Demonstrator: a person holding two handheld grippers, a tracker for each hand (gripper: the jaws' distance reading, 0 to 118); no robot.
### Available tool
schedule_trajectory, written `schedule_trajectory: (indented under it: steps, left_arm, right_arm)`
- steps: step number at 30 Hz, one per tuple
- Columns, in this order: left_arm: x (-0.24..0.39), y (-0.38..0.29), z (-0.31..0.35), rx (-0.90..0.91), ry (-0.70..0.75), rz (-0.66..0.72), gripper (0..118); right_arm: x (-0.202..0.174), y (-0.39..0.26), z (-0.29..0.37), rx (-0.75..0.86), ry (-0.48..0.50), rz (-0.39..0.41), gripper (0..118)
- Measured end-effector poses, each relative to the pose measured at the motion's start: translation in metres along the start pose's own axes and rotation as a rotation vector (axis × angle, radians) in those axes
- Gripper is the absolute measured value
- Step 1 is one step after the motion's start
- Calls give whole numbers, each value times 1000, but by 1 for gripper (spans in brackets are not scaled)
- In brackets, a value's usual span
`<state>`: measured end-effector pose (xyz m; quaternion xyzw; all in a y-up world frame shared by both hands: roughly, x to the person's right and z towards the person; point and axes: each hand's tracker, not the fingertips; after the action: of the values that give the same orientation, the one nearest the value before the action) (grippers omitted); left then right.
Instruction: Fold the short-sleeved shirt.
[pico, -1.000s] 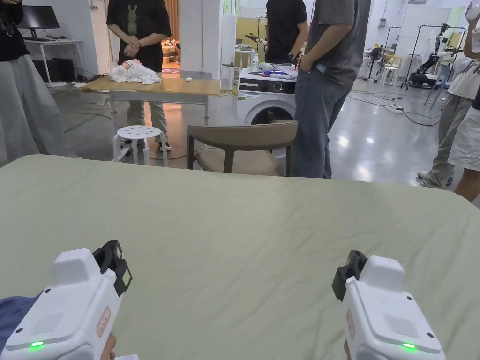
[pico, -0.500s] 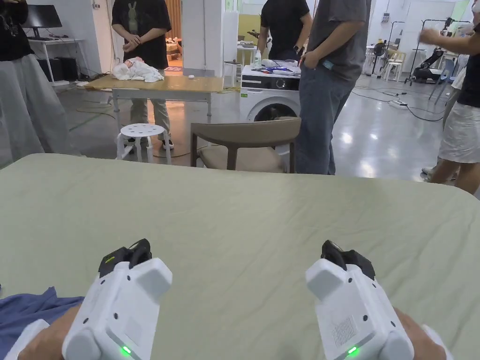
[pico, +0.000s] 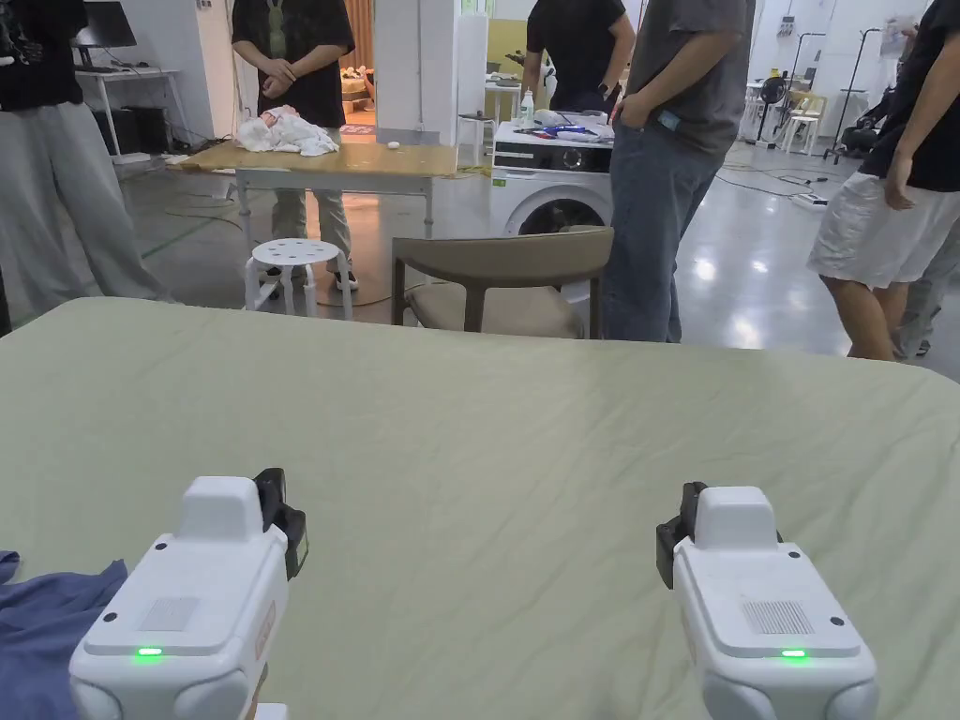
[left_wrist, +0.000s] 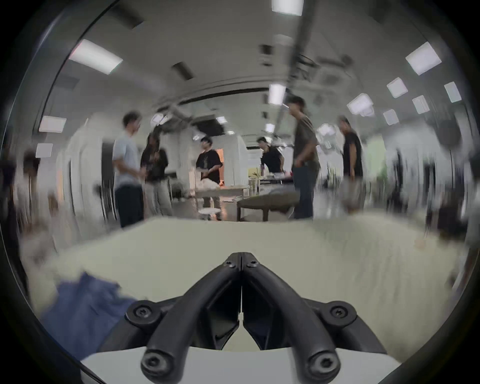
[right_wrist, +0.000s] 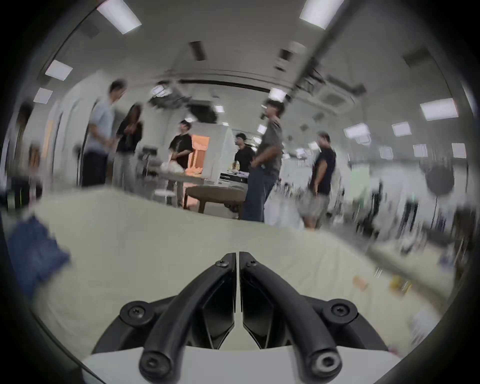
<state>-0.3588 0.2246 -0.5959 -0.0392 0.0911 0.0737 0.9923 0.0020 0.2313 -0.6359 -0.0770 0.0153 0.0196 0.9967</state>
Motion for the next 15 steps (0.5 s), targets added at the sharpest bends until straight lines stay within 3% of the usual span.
schedule_trajectory:
  steps: [2,4,10,15]
  left_arm:
    - [-2,0,2,12,6,116,0]
    - [-3,-1,2,12,4,120,0]
    - [1,6,9,10,-34,-92,0]
    - [-31,9,18,-108,-3,-217,0]
  right_arm:
    - [3,-5,2,-8,-9,-136,1]
    - [1,-6,6,-7,-35,-188,1]
    - [-6,-7,12,10,-47,-90,1]
    - [-15,-6,14,20,-14,-25,1]
